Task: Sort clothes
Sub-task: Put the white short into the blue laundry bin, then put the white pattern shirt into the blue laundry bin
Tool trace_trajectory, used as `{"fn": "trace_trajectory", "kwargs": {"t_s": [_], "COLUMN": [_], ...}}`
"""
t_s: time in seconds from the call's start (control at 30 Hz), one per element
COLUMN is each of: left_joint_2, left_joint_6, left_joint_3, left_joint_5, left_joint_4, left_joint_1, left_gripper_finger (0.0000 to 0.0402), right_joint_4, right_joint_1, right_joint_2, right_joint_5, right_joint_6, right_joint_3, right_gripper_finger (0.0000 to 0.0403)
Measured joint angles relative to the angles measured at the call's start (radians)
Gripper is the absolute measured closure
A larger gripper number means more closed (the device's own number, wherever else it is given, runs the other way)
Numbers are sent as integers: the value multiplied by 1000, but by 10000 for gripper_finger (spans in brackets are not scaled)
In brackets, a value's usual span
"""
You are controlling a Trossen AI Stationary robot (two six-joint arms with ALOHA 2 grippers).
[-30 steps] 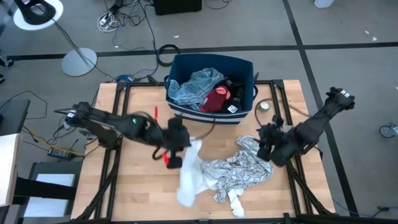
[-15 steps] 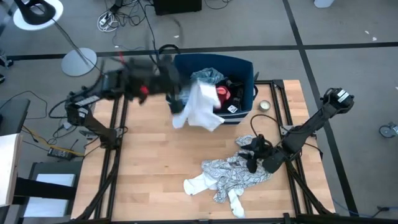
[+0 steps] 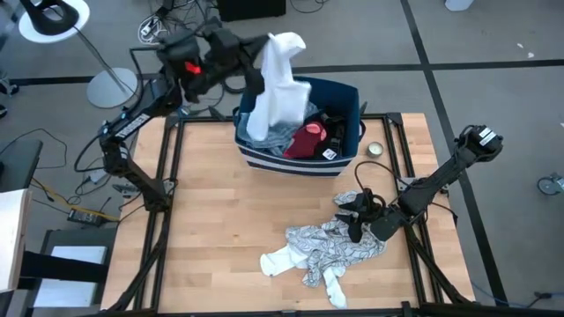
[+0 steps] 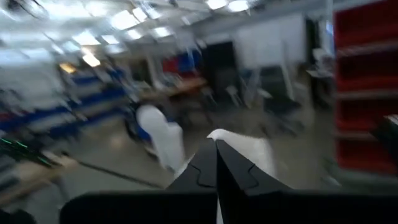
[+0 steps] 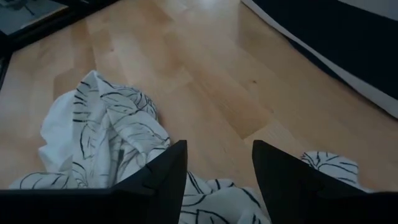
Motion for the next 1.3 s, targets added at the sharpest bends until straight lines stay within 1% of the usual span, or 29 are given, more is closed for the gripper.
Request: {"fn": "trace_trajectory", "kwargs": {"t_s": [0.07, 0.13, 0.3, 0.37, 0.43, 0.53, 0.73, 0.87, 1.0, 1.17, 1.23, 1.3], "left_joint_2": [9, 15, 54, 71, 85, 103, 108, 94, 47, -40, -90, -149], "left_joint_6": [-55, -92, -223, -255, -284, -331, -338, -338, -302, -264, -257, -275], "left_joint_3": [0, 0, -1, -2, -2, -2, -2, -2, -1, -8, -42, -112], "left_joint_5": [47, 83, 70, 61, 59, 65, 144, 190, 195, 183, 159, 146], "left_joint_4": [-77, -196, -529, -625, -678, -711, -701, -712, -741, -812, -843, -818], "left_joint_1": [5, 5, 7, 15, 21, 27, 26, 26, 11, -65, -104, -149], "left_gripper_finger": [401, 401, 390, 381, 370, 351, 314, 304, 303, 302, 302, 302], "right_joint_4": [0, 0, -1, -1, -2, -2, 0, 0, 4, 55, 86, 119], "right_joint_1": [0, 0, 0, 0, 0, 0, 0, 0, 1, 2, 2, 2], "right_joint_2": [0, 0, 0, 0, 0, 0, 0, 0, 0, -2, -2, -2], "right_joint_5": [-1, -3, -8, -13, -17, -25, -26, -34, -67, -123, -138, -152], "right_joint_6": [-11, -16, -17, -17, -17, -17, -15, -15, -16, -61, -88, -112], "right_joint_3": [0, 0, 0, 0, 0, 0, 0, 0, 0, 0, 0, 0], "right_gripper_finger": [220, 220, 220, 221, 221, 221, 221, 221, 221, 221, 221, 221]}}
